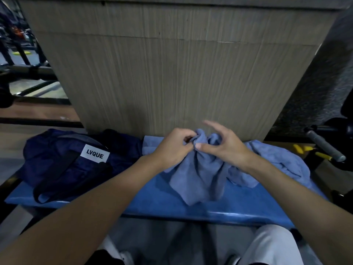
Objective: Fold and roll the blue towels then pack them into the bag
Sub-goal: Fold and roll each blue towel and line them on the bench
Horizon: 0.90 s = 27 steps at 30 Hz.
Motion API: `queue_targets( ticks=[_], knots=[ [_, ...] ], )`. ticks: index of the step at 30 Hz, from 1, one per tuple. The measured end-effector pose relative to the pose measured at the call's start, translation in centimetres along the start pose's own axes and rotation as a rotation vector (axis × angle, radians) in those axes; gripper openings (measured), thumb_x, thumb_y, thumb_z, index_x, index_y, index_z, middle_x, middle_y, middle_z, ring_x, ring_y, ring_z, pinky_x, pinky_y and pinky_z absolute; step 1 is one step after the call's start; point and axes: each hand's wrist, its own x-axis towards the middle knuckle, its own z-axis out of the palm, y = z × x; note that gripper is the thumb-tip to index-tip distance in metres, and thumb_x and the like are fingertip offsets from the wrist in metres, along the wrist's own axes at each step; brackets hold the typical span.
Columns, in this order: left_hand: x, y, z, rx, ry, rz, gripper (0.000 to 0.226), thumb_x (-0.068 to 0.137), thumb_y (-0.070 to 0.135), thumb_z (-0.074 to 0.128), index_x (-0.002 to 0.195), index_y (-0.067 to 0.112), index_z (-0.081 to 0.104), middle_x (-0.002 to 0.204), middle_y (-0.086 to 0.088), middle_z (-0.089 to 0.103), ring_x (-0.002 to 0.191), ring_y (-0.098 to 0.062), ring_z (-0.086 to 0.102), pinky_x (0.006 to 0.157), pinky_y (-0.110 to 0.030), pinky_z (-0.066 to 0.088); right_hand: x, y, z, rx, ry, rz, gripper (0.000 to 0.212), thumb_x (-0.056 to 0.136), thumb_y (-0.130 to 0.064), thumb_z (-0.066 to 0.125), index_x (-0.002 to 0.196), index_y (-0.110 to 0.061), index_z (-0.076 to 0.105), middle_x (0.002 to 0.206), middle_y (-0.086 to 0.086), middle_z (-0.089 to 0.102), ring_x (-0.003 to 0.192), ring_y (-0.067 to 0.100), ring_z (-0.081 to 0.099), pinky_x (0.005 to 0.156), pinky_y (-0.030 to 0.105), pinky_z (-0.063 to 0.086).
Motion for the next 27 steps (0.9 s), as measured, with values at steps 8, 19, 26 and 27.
queue_targets(
  ticks=[8,19,26,27],
  knots=[
    [-0.9,-2.3,-1.1,0.152,0.035,-0.066,0.015,0.088,0.010,0.067,0.074,0.008,0.062,0.069,-0.002,0.062,0.064,-0.008,0.054,0.065,-0.027,0.044,1.1,0.0,-0.3,0.077,0.393,0.093,0.018,0.089,-0.024,0.066,0.087,-0.006,0.064,0.072,0.009,0.064,0.068,0.013,0.061,0.065,0.032,0.053],
    [0.8,2.0,-1.7,-0.016,0.110,0.064,0.006,0.086,0.011,0.067,0.090,0.009,0.071,0.082,-0.004,0.071,0.081,-0.020,0.065,0.073,-0.036,0.050,1.3,-0.2,0.4,-0.122,0.018,-0.012,0.022,0.083,-0.020,0.074,0.087,-0.001,0.064,0.068,0.000,0.056,0.062,0.006,0.049,0.061,0.026,0.043],
    [0.0,1.1,-1.5,0.128,0.316,-0.120,0.027,0.083,0.032,0.075,0.082,0.010,0.060,0.067,0.002,0.059,0.056,-0.004,0.050,0.060,-0.026,0.046,1.3,-0.8,0.0,-0.035,0.226,0.056,0.023,0.088,-0.021,0.067,0.077,-0.003,0.060,0.059,0.004,0.054,0.055,0.011,0.051,0.053,0.025,0.045],
    [0.0,1.2,-1.3,0.096,0.280,-0.131,0.025,0.085,0.032,0.074,0.077,0.010,0.064,0.064,0.000,0.062,0.053,-0.002,0.050,0.059,-0.025,0.046,1.3,-0.9,0.0,-0.034,0.224,0.054,0.023,0.088,-0.021,0.067,0.077,-0.003,0.060,0.059,0.004,0.054,0.055,0.011,0.051,0.053,0.026,0.045]
  ],
)
